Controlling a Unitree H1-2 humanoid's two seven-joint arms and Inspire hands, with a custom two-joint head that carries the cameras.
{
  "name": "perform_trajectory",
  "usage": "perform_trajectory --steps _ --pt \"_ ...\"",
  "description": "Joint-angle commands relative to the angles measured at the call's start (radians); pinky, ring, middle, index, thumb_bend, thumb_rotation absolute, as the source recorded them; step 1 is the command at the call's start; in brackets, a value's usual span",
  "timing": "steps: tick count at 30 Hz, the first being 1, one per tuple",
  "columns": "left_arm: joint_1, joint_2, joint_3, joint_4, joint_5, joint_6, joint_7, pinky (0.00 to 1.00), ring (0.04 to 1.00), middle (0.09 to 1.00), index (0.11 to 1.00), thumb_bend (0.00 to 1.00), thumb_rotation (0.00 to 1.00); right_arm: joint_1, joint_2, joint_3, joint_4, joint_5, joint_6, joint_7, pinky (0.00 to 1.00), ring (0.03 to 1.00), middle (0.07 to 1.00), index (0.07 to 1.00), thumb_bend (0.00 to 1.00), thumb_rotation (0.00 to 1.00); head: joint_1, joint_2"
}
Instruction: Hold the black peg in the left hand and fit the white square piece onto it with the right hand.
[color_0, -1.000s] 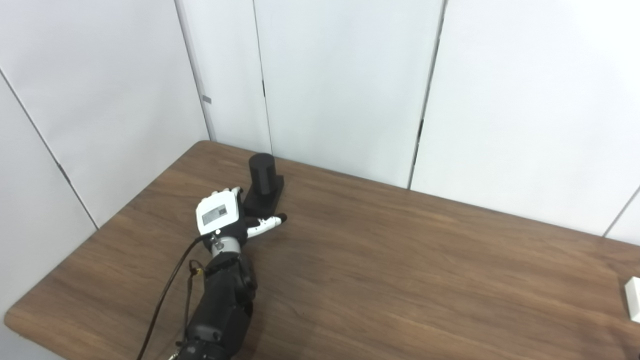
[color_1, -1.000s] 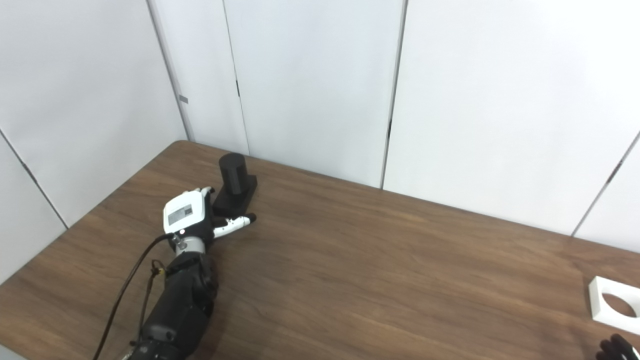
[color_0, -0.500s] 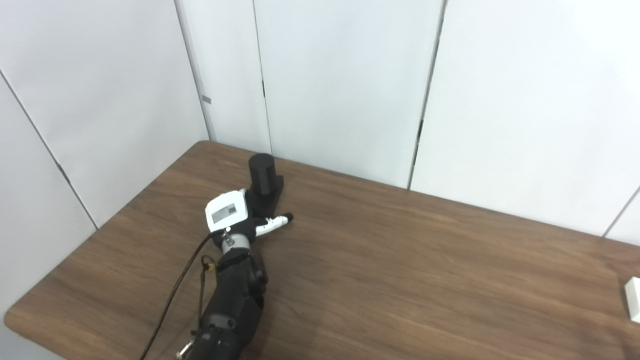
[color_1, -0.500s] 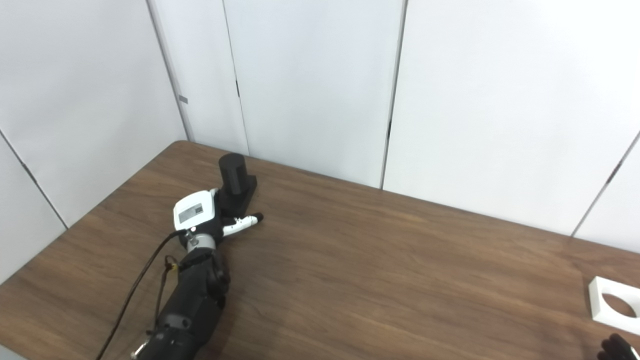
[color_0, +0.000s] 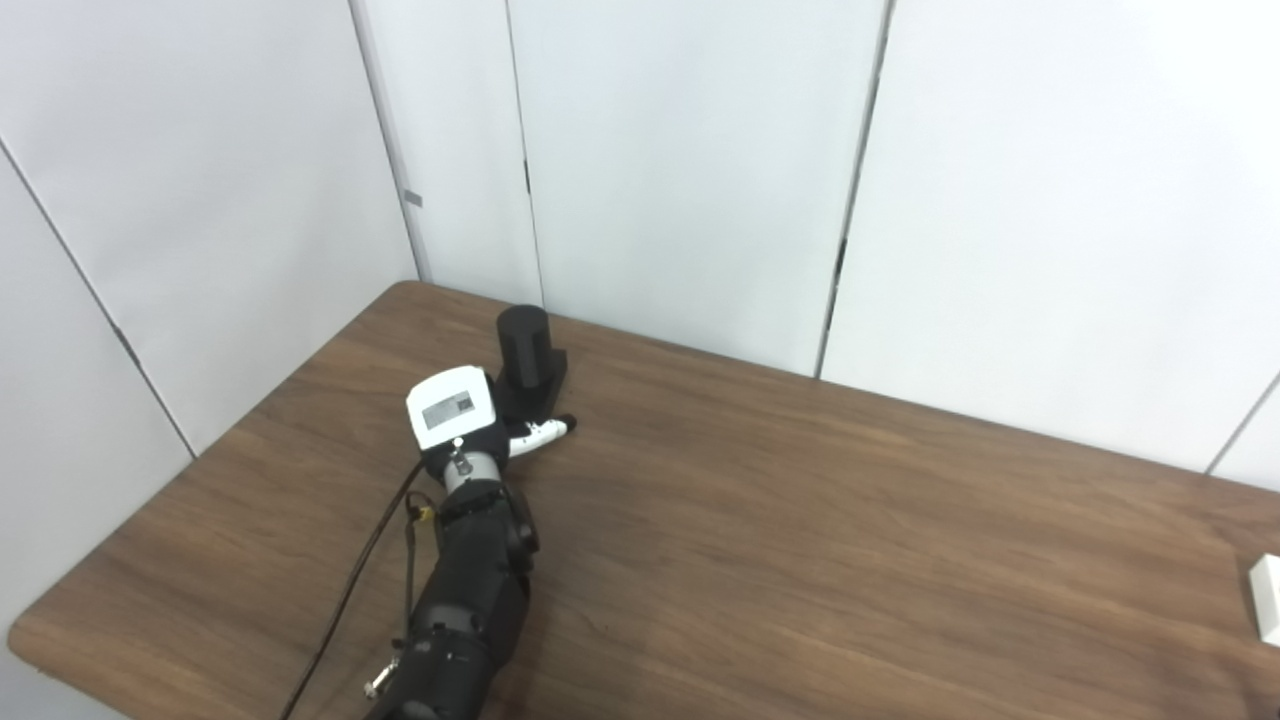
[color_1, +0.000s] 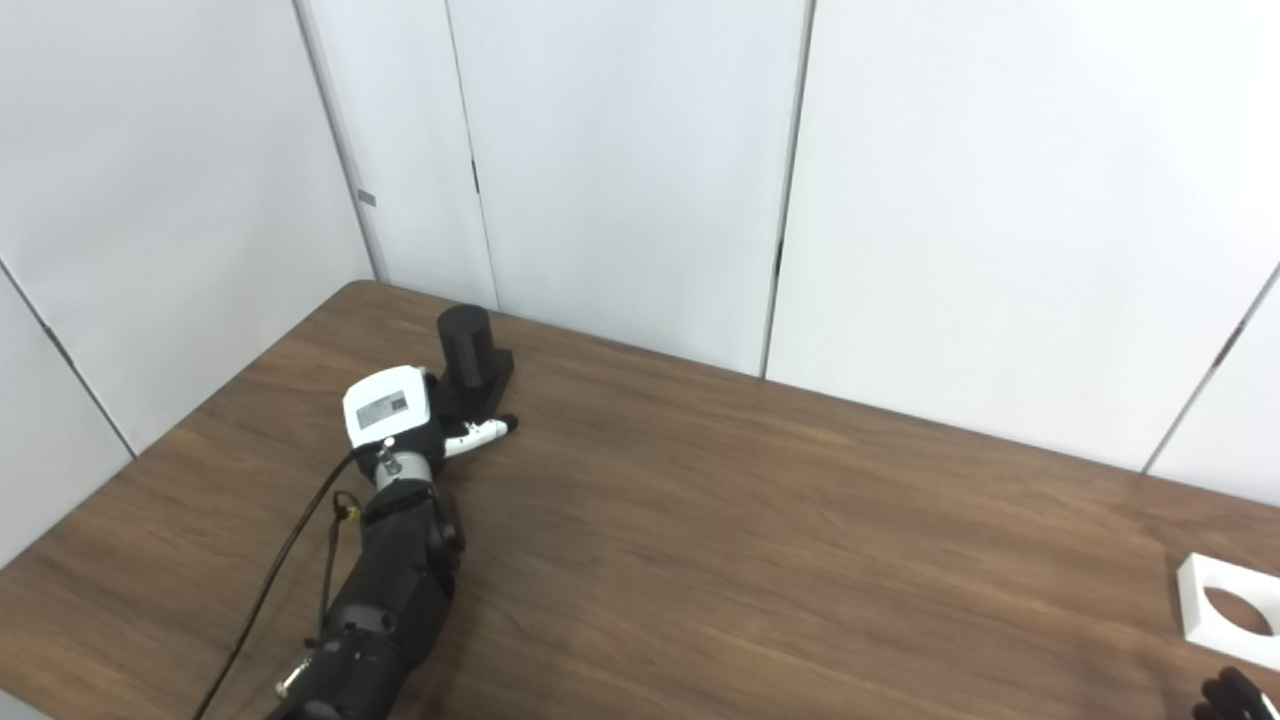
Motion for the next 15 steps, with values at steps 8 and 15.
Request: perform_trajectory --steps 8,15 --pt "-0.031 0.041 -0.047 0.047 -0.117 0.003 0.113 0.78 0.81 0.746 0.528 0.72 0.31 0.067 -0.006 0.02 -0.022 -0.001 0.003 0.014 0.77 0.894 0.892 0.887 0.75 1.0 -0.001 0.005" --pt "-0.009 0.07 -0.116 0.009 -0.263 0.002 0.168 0.8 0.821 0.722 0.477 0.52 0.06 0.065 -0.007 0.02 -0.02 -0.001 0.002 0.014 0.75 0.888 0.885 0.875 0.77 1.0 -0.003 0.008"
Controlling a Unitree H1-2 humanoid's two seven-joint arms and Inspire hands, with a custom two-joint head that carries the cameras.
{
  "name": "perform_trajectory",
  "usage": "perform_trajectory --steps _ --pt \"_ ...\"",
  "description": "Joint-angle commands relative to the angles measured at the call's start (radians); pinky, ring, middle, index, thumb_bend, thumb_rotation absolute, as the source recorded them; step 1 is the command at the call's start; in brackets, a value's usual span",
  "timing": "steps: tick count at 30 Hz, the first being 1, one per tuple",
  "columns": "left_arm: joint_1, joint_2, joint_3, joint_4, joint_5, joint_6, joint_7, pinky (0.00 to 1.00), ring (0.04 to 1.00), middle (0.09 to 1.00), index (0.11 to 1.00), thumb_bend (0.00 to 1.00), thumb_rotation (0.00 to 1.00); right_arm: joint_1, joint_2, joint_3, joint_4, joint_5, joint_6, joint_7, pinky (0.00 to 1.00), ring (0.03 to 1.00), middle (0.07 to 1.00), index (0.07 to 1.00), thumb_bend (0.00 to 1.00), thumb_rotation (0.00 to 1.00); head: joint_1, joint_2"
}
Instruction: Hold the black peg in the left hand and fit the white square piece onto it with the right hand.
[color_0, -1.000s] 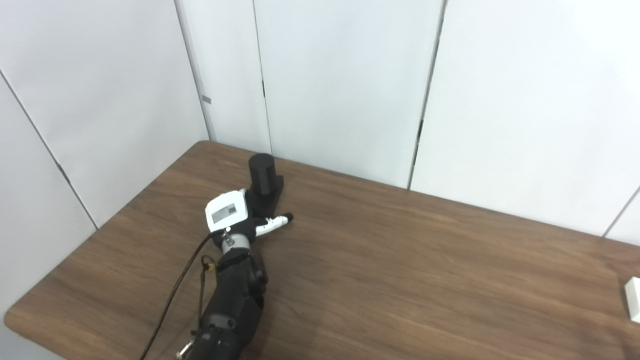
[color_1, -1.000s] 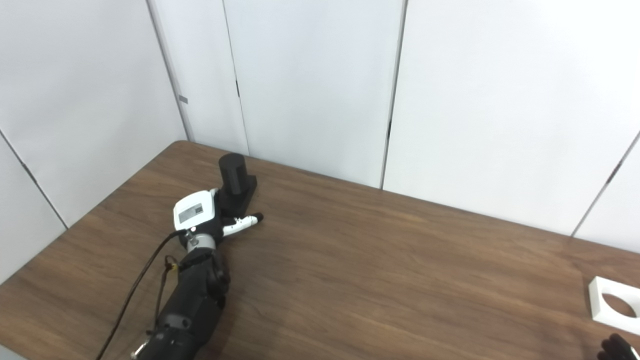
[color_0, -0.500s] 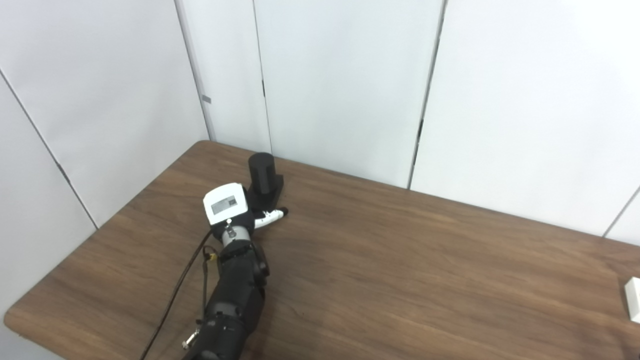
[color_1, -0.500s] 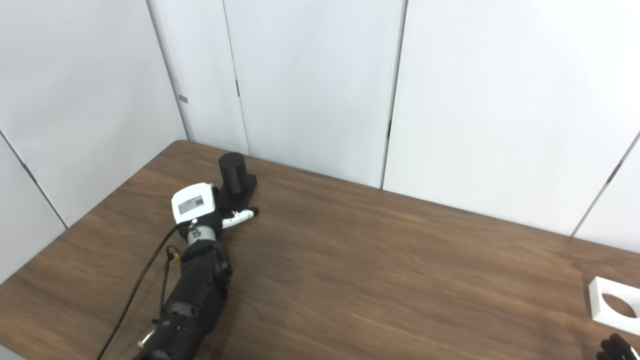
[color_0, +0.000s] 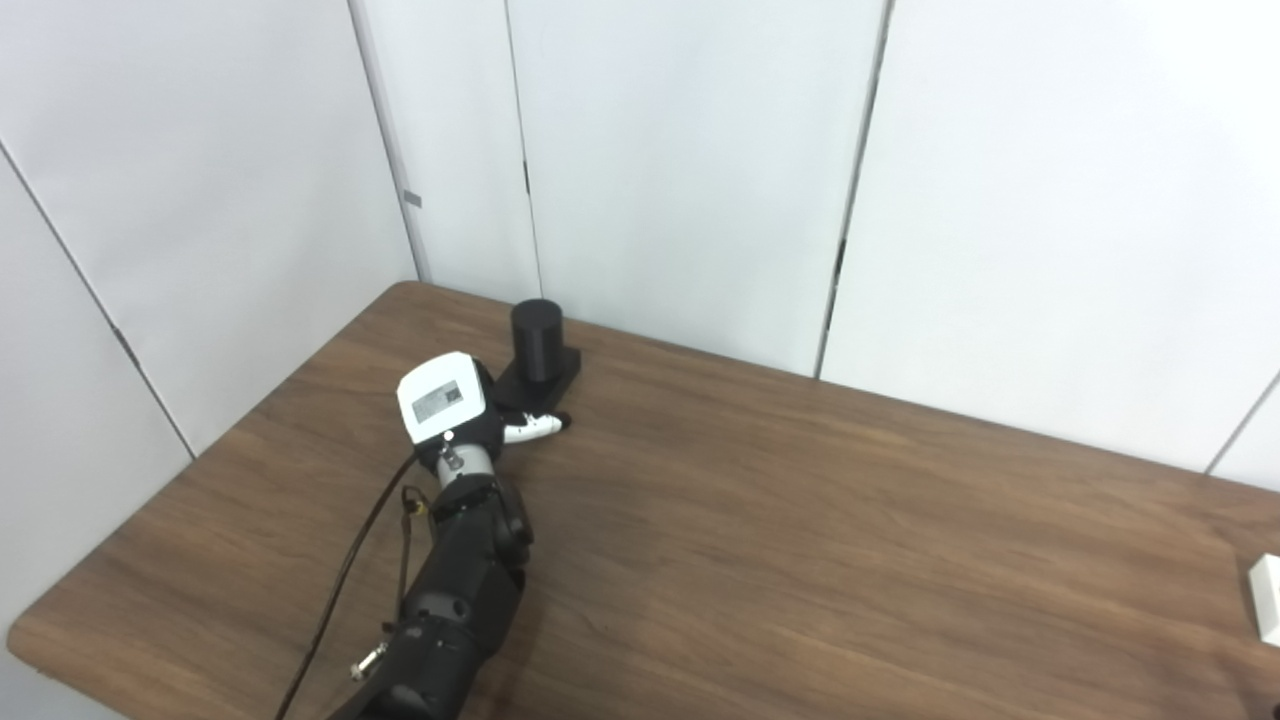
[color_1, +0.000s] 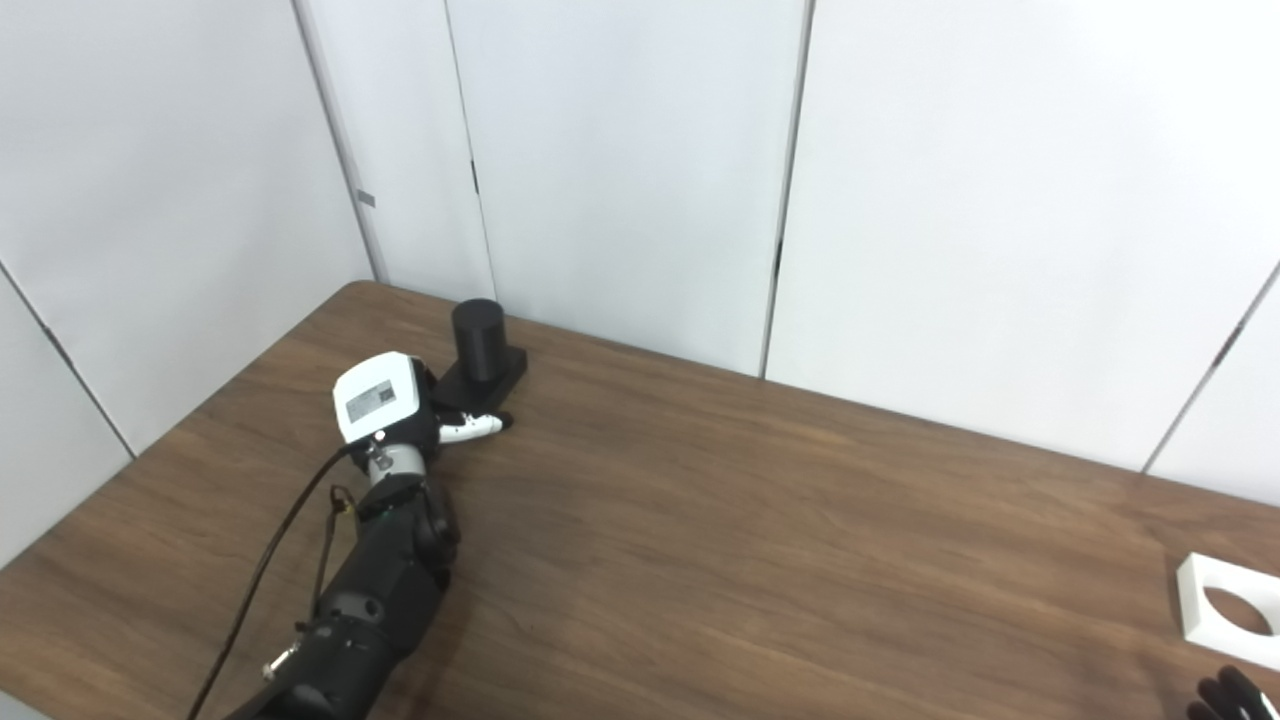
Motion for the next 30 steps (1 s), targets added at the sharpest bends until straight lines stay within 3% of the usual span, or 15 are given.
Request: perform_trajectory --steps 1,7,11,18,25,30 --pt "-0.004 0.018 -0.021 -0.022 -0.033 0.003 0.013 0.8 0.821 0.716 0.477 0.51 0.06 0.065 -0.007 0.018 -0.021 0.001 0.002 0.014 0.75 0.888 0.889 0.879 0.77 1.0 0.0 0.001" --pt "0.034 0.037 -0.059 -0.081 -0.126 -0.009 0.026 0.8 0.826 0.709 0.478 0.51 0.06 0.067 -0.028 0.027 -0.012 0.038 -0.022 0.061 0.8 0.953 0.952 0.956 0.79 1.0 -0.015 0.008" --pt "0.094 0.067 -0.109 -0.185 -0.193 -0.052 -0.055 0.8 0.817 0.73 0.481 0.51 0.05 0.062 -0.021 0.018 -0.015 0.06 -0.01 0.068 0.8 0.96 0.961 0.965 0.79 1.0 -0.043 0.018" --pt "0.241 0.107 -0.21 -0.419 -0.265 -0.138 -0.179 0.68 0.803 0.76 0.49 0.5 0.06 0.059 0.001 0.013 -0.039 0.073 0.037 0.039 0.89 0.996 0.985 0.992 0.72 1.0 -0.09 0.038" --pt "0.358 0.122 -0.319 -0.593 -0.261 -0.21 -0.258 0.72 0.825 0.794 0.492 0.5 0.06 0.069 0.012 0.026 -0.066 0.045 0.044 0.026 0.91 1.0 0.99 1.0 0.63 1.0 -0.15 0.065" --pt "0.429 0.128 -0.382 -0.72 -0.29 -0.242 -0.364 0.76 0.865 0.834 0.493 0.49 0.06 0.077 0.022 0.045 -0.083 0.017 0.03 0.017 0.87 0.969 0.971 0.993 0.58 1.0 -0.228 0.098"
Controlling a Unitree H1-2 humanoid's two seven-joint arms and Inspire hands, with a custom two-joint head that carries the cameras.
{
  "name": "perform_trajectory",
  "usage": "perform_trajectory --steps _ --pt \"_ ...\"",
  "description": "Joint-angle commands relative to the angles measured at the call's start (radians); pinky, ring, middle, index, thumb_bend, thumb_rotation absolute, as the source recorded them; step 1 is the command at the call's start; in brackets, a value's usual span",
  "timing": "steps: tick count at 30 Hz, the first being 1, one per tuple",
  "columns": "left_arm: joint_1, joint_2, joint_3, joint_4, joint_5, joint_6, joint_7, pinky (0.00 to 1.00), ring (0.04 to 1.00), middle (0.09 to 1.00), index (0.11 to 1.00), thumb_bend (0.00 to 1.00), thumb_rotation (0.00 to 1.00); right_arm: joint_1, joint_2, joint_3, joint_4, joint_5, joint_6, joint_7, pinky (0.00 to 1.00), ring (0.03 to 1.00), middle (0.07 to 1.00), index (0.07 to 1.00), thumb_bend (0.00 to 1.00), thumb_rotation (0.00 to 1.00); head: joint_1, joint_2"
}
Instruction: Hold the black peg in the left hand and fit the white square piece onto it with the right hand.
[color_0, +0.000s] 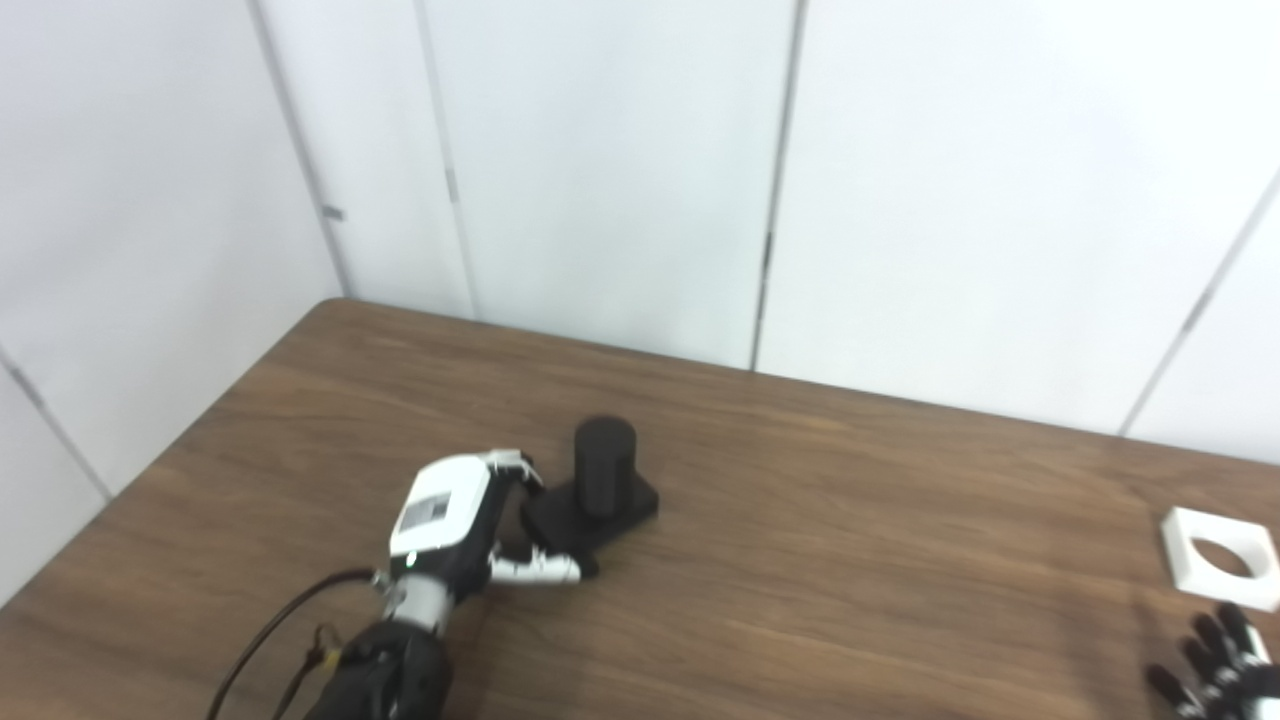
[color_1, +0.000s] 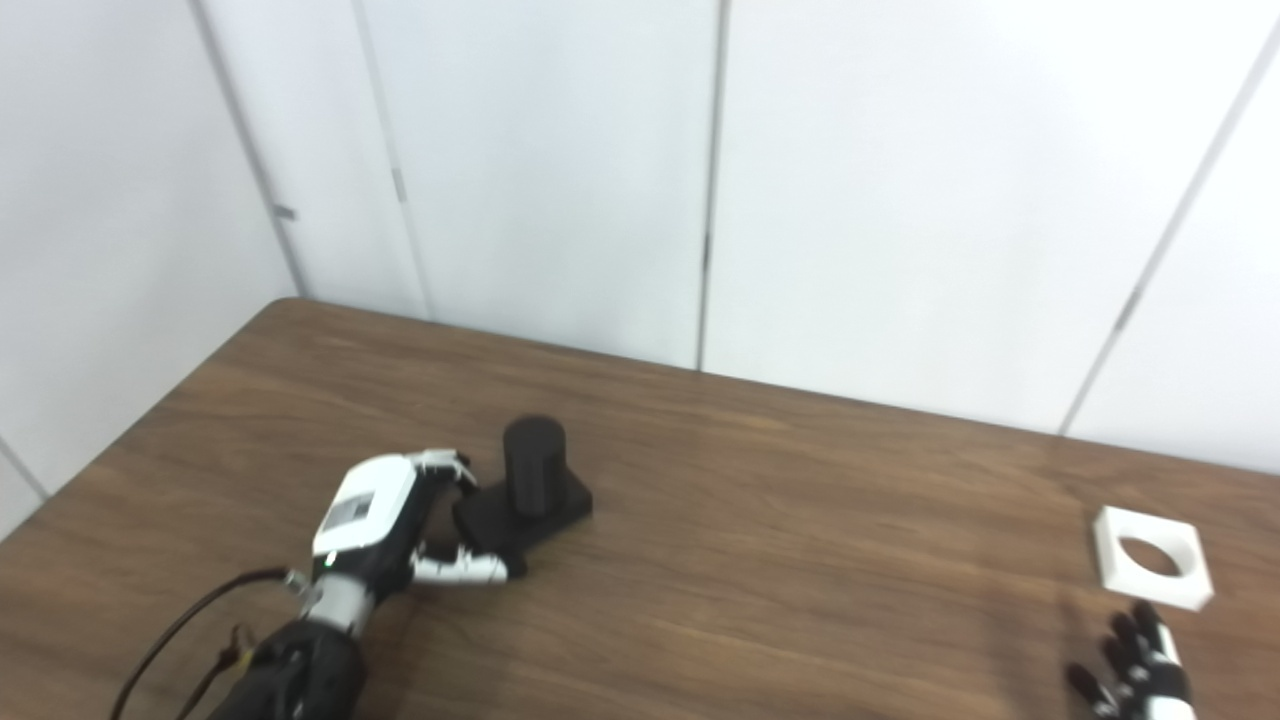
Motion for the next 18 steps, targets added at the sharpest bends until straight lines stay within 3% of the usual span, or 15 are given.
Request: perform_trajectory --steps 1,12,18 --pt "0.024 0.005 -0.037 -0.045 -0.038 -0.046 -0.077 0.77 0.871 0.841 0.493 0.49 0.06 0.07 0.019 0.021 -0.049 -0.013 -0.015 -0.004 0.87 0.968 0.973 0.992 0.56 1.0 -0.009 0.005" --pt "0.131 0.012 -0.149 -0.168 -0.097 -0.175 -0.239 0.88 0.933 0.878 0.492 0.49 0.05 0.09 0.042 0.065 -0.128 -0.053 0.038 -0.036 0.91 0.976 0.969 0.997 0.4 1.0 -0.12 0.074" --pt "0.154 0.026 -0.196 -0.139 -0.104 -0.292 -0.263 0.9 0.927 0.858 0.491 0.5 0.05 0.088 0.048 0.081 -0.138 -0.068 0.065 -0.053 0.9 0.979 0.957 0.979 0.47 1.0 -0.171 0.106"
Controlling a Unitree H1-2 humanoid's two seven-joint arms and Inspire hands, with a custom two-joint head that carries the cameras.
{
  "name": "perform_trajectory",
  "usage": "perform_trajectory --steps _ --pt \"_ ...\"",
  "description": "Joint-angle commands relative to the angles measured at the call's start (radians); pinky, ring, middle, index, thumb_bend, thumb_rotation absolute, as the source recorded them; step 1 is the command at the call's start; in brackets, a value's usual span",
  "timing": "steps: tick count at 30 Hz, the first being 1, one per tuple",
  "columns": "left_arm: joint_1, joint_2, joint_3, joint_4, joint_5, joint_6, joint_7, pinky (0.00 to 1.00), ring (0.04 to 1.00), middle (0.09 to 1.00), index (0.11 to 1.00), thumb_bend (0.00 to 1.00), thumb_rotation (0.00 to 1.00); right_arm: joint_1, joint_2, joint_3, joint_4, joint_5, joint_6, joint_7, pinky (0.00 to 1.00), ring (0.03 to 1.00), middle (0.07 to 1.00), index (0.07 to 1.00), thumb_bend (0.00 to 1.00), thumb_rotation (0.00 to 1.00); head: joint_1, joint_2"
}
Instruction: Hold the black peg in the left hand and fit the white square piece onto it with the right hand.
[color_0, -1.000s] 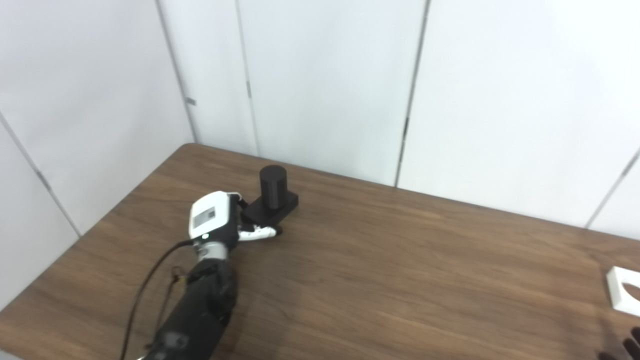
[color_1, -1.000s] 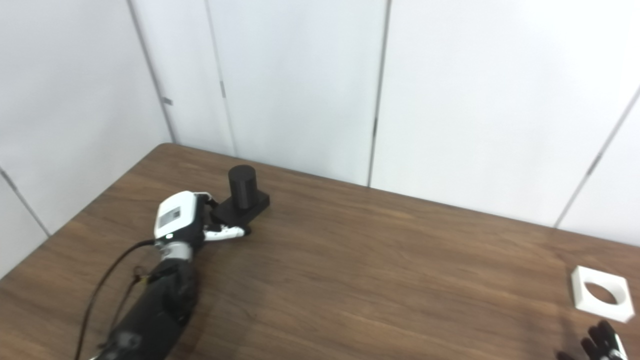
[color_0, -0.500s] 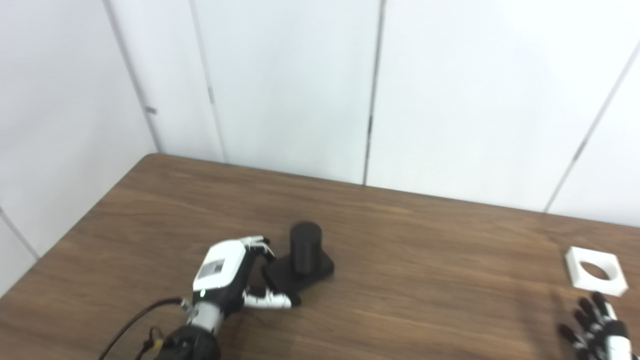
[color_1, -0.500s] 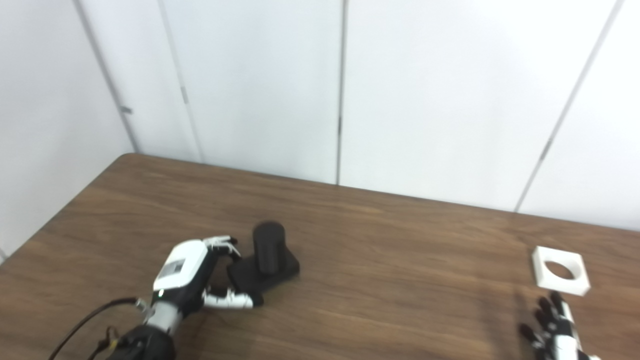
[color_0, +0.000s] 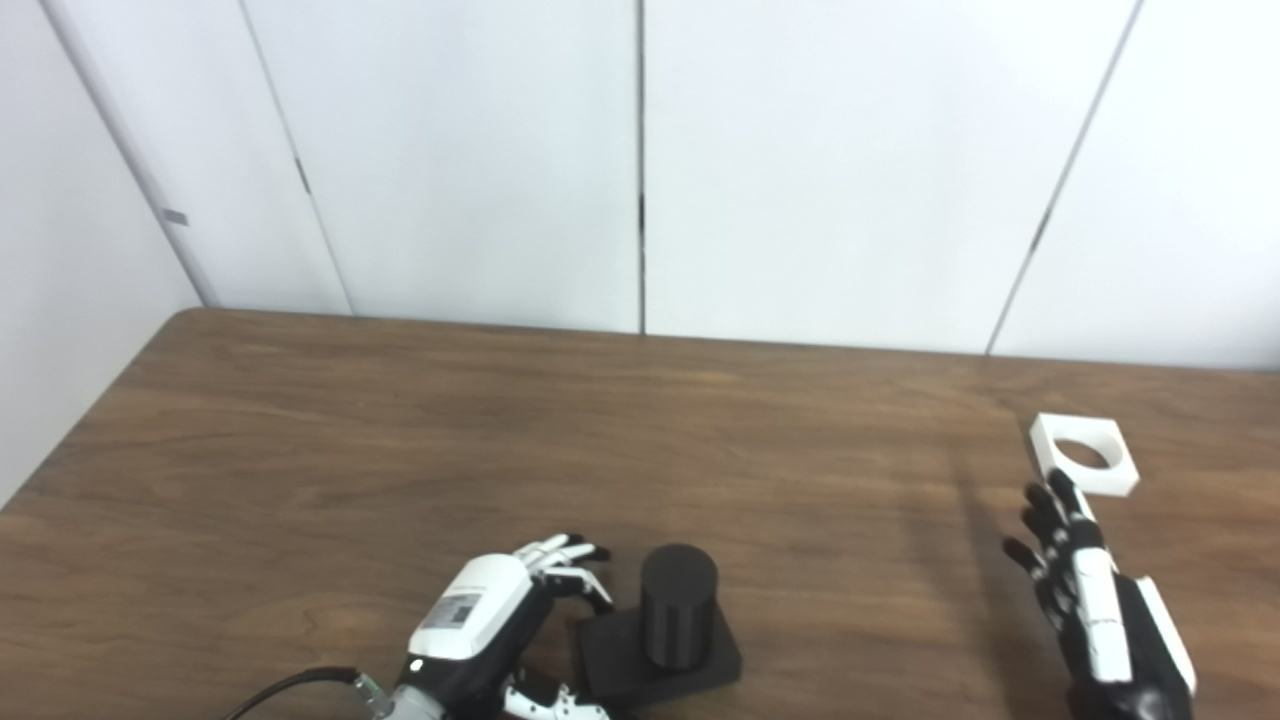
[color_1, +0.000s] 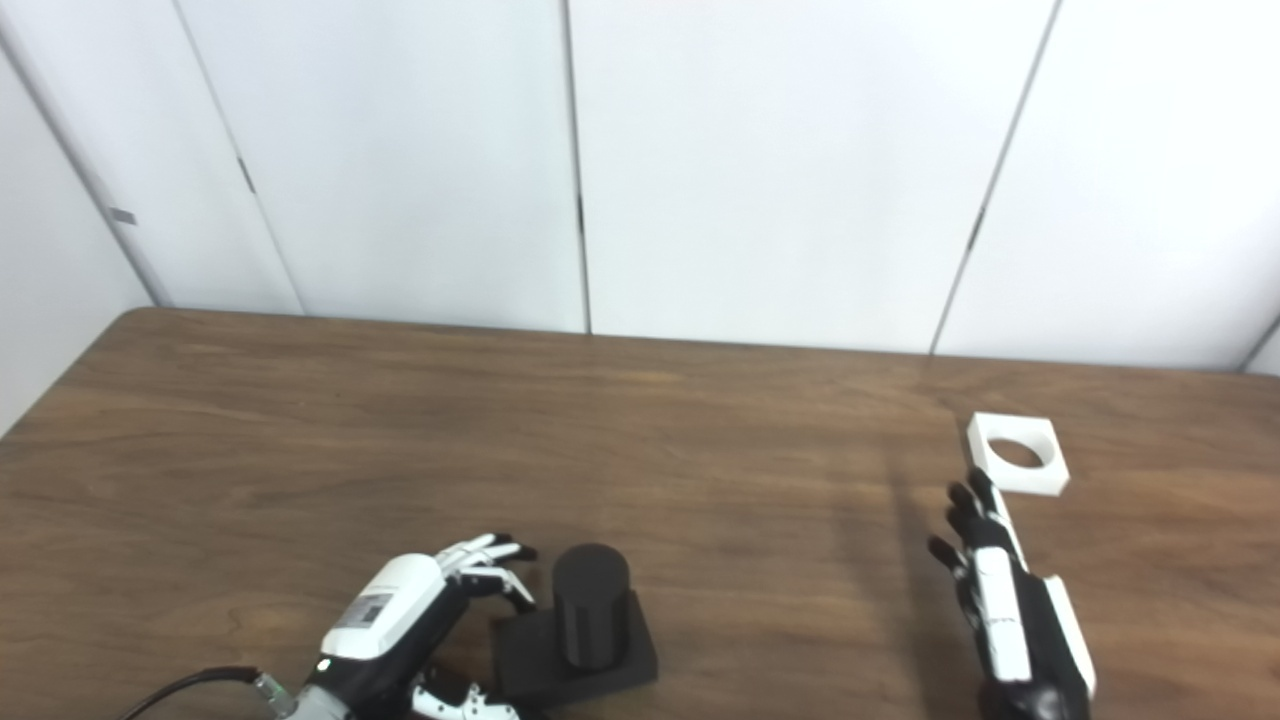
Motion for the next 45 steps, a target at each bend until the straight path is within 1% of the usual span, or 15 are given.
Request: perform_trajectory --steps 1,6,13,15,18,20,22,24,25,27,28,31,38,41,45 --pt "0.029 0.021 -0.033 0.042 -0.015 -0.042 -0.054 0.9 0.924 0.852 0.491 0.5 0.04 0.088 0.037 0.01 -0.039 -0.006 -0.012 -0.015 0.89 0.972 0.95 0.972 0.46 1.0 0.0 0.001" --pt "0.029 0.022 -0.058 0.087 0.032 -0.109 -0.043 0.97 0.939 0.846 0.491 0.5 0.05 0.088 0.035 0.021 -0.046 -0.014 0.008 -0.026 0.89 0.957 0.94 0.96 0.49 1.0 -0.026 0.01" --pt "0.021 0.031 -0.072 0.123 0.077 -0.171 -0.028 0.99 0.937 0.84 0.489 0.51 0.05 0.084 0.021 0.031 -0.039 -0.04 0.001 -0.029 0.89 0.953 0.938 0.953 0.52 1.0 -0.069 0.02" --pt "0.019 0.031 -0.074 0.133 0.089 -0.18 -0.02 1.0 0.941 0.84 0.489 0.51 0.05 0.08 0.016 0.033 -0.046 -0.046 0.004 -0.025 0.91 0.951 0.937 0.943 0.5 1.0 -0.079 0.022" --pt "0.017 0.032 -0.072 0.145 0.095 -0.188 -0.009 1.0 0.945 0.841 0.489 0.51 0.05 0.072 -0.002 0.041 -0.062 -0.096 0.015 -0.028 0.98 0.956 0.94 0.928 0.41 0.98 -0.106 0.022" --pt "0.014 0.035 -0.069 0.146 0.092 -0.189 -0.01 0.99 0.938 0.835 0.489 0.51 0.05 0.06 -0.019 0.044 -0.069 -0.163 0.013 -0.038 0.96 0.929 0.914 0.89 0.39 0.84 -0.12 0.022" --pt "0.012 0.038 -0.067 0.142 0.089 -0.187 -0.015 0.99 0.939 0.837 0.49 0.51 0.05 0.04 -0.046 0.038 -0.073 -0.212 0.015 -0.032 0.85 0.878 0.888 0.861 0.38 0.66 -0.153 0.019" --pt "0.01 0.041 -0.066 0.139 0.088 -0.188 -0.017 0.98 0.937 0.839 0.49 0.51 0.05 0.01 -0.087 0.03 -0.081 -0.271 0.042 -0.016 0.67 0.763 0.834 0.848 0.42 0.46 -0.168 0.017" --pt "0.01 0.044 -0.066 0.139 0.087 -0.192 -0.017 0.98 0.935 0.839 0.49 0.51 0.05 -0.008 -0.108 0.028 -0.083 -0.305 0.052 -0.007 0.59 0.702 0.787 0.847 0.44 0.4 -0.191 0.016" --pt "0.009 0.05 -0.064 0.138 0.082 -0.195 -0.017 0.97 0.932 0.839 0.49 0.51 0.05 -0.045 -0.148 0.027 -0.083 -0.352 0.077 0.012 0.69 0.79 0.829 0.849 0.45 0.32 -0.211 0.013" --pt "0.01 0.052 -0.062 0.137 0.077 -0.197 -0.016 0.96 0.93 0.837 0.49 0.51 0.05 -0.066 -0.172 0.032 -0.083 -0.381 0.096 0.019 0.79 0.85 0.865 0.851 0.47 0.3 -0.236 0.011" --pt "0.012 0.057 -0.056 0.138 0.064 -0.206 -0.011 0.96 0.924 0.831 0.49 0.51 0.04 -0.124 -0.239 0.044 -0.075 -0.459 0.146 0.037 0.89 0.908 0.9 0.844 0.55 0.33 -0.269 0.006" --pt "0.015 0.075 -0.054 0.13 0.054 -0.203 -0.022 0.94 0.918 0.833 0.49 0.51 0.05 -0.266 -0.383 0.046 -0.023 -0.508 0.226 0.122 0.91 0.933 0.905 0.835 0.65 0.29 -0.303 0.007" --pt "0.017 0.085 -0.05 0.132 0.05 -0.21 -0.018 0.94 0.913 0.829 0.49 0.51 0.04 -0.321 -0.416 0.04 0.0 -0.524 0.268 0.164 0.88 0.928 0.902 0.824 0.68 0.26 -0.319 0.008" --pt "0.017 0.094 -0.044 0.13 0.046 -0.21 -0.022 0.94 0.913 0.831 0.491 0.51 0.04 -0.388 -0.469 0.058 0.05 -0.578 0.275 0.206 0.85 0.926 0.899 0.809 0.74 0.24 -0.33 0.008"
